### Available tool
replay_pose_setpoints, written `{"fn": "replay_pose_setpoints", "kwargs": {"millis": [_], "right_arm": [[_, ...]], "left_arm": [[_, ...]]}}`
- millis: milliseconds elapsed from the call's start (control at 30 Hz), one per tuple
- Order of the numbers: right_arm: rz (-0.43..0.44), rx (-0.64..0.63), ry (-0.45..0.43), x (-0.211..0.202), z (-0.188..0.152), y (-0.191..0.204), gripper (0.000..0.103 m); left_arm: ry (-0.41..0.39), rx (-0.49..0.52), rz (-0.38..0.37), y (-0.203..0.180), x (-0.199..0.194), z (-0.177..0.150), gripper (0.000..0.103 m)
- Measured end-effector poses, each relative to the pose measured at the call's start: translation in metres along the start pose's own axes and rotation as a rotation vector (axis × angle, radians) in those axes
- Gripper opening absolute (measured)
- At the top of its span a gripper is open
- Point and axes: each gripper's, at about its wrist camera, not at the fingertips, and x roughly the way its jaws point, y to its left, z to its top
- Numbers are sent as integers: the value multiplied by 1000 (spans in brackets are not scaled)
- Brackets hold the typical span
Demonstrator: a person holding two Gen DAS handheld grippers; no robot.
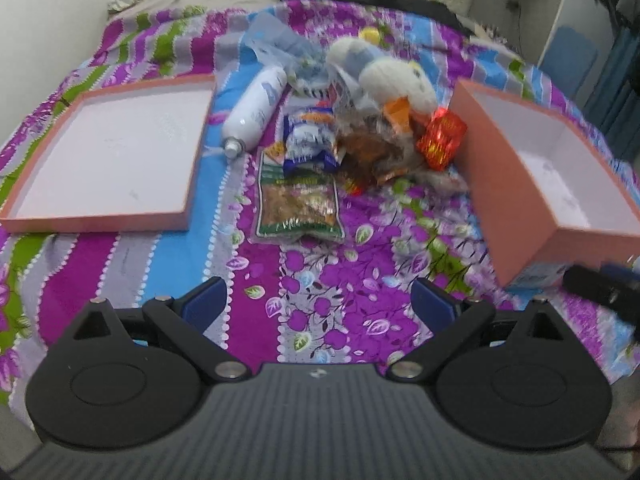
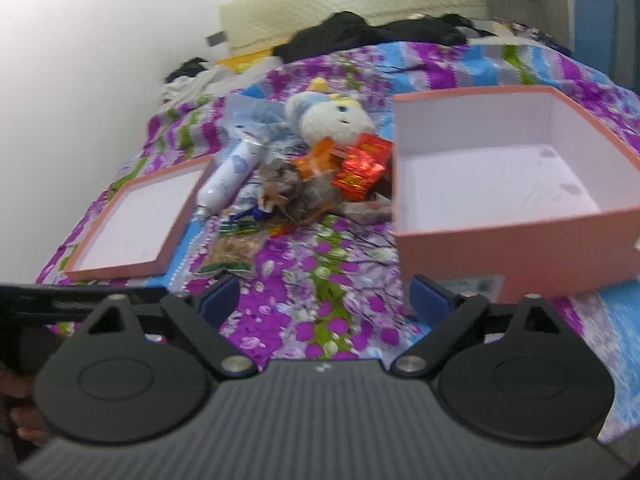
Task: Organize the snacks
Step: 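Reach the left tool to the green pickle pack while the right tool reaches the silver packet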
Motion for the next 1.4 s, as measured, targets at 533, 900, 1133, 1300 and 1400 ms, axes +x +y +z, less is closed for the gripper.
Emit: {"fn": "replay_pose_setpoints", "kwargs": {"millis": [533, 900, 1133, 1300, 1400], "right_arm": [[118, -136, 28, 106, 37, 26, 74], [93, -170, 27, 188, 75, 33, 74], [121, -185, 28, 225, 86, 41, 74], [94, -242, 47, 245, 84, 47, 66], [81, -249, 57, 252, 82, 47, 59]], "left_arm": [[23, -71, -31, 30, 108, 20, 99], [47, -66, -41, 43, 165, 49, 93], [77, -56, -50, 42, 186, 50, 84], [57, -65, -51, 39, 187, 46, 81], [47, -60, -50, 38, 186, 44, 79]]}}
